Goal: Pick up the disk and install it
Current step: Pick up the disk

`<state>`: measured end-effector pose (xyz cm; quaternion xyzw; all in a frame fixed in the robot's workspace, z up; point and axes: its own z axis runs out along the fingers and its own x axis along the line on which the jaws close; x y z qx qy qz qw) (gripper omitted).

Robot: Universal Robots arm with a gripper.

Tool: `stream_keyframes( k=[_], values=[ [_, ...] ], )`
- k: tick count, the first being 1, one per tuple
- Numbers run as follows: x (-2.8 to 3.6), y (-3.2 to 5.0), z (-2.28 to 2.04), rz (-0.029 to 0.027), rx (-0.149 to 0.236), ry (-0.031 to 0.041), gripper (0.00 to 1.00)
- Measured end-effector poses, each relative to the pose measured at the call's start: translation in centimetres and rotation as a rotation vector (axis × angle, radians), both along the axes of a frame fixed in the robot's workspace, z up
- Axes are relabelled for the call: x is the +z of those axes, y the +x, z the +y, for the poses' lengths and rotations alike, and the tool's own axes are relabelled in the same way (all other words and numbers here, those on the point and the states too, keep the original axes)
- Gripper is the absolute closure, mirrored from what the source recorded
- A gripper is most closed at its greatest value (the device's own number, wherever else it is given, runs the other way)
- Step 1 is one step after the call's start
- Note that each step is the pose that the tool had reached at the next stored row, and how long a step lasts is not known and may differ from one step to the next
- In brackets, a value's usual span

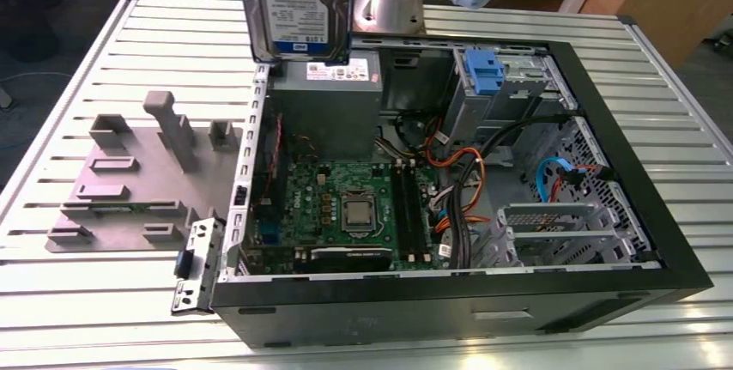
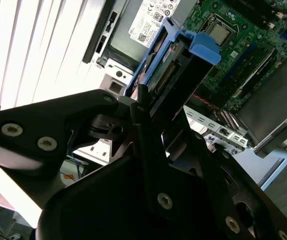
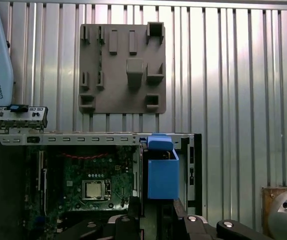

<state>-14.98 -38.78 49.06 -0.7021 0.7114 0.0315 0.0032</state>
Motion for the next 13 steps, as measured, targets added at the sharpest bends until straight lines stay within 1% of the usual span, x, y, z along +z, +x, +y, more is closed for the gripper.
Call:
stream_keyframes(
  k=[8, 13],
  values=[
    [-0.01, 0.30, -1.07, 0.0000, 0.000, 0.0001, 0.65],
    [-0.01, 0.35, -1.49, 0.0000, 0.000, 0.0000, 0.65]
  ],
)
